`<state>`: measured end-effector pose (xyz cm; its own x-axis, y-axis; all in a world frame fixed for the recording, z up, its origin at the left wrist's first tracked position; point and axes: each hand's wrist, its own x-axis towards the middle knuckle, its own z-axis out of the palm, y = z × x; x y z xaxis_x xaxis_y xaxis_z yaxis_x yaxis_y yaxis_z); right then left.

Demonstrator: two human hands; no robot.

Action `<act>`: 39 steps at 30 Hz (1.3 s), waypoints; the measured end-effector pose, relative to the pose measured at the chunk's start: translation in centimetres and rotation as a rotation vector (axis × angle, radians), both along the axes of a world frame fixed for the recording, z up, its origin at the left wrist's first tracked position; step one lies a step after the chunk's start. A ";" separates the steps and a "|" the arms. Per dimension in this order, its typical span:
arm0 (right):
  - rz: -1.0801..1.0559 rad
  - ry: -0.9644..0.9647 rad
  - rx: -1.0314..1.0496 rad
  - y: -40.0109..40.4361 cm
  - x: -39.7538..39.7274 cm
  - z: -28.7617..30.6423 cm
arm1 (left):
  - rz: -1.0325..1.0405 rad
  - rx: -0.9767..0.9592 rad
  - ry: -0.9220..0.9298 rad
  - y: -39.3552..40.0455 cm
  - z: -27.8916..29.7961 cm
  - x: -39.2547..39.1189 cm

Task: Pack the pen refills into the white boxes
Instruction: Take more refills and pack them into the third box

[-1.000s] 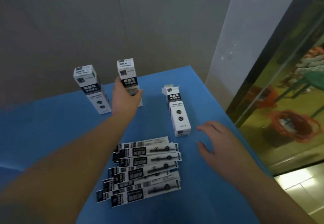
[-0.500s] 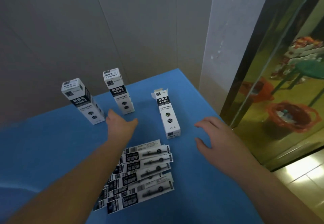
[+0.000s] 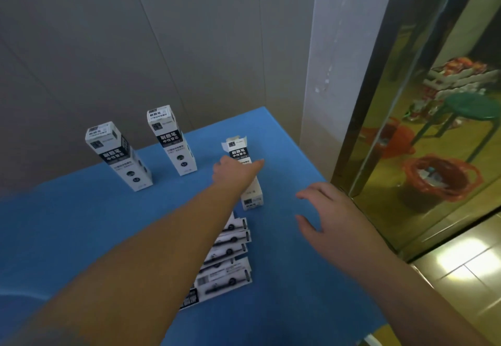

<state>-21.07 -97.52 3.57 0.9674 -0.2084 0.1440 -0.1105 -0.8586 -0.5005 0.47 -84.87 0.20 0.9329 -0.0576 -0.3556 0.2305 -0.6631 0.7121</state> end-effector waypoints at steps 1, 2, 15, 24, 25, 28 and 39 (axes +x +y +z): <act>-0.001 0.005 -0.002 0.0 -0.3 0.1 | 0.000 0.019 0.043 -0.4 -0.1 0.2; 0.002 0.007 -0.005 -0.1 -0.7 0.1 | 0.010 0.032 0.068 -0.7 -0.3 0.3; 0.051 -0.009 -0.020 1.8 0.6 0.6 | -0.193 -0.244 -0.490 5.3 2.9 -5.5; 0.404 0.170 -0.132 11.6 4.8 -2.1 | 0.116 -0.162 -0.669 24.1 -0.7 -9.5; 0.456 0.192 -0.189 12.7 5.0 -2.6 | 0.134 -0.143 -0.706 25.6 -1.3 -10.3; 0.511 0.271 -0.357 15.1 5.8 -3.7 | 0.162 -0.166 -0.766 28.6 -3.5 -12.4; 0.388 0.328 -0.434 17.1 6.7 -2.6 | -0.043 -0.393 -0.822 29.6 -6.6 -14.0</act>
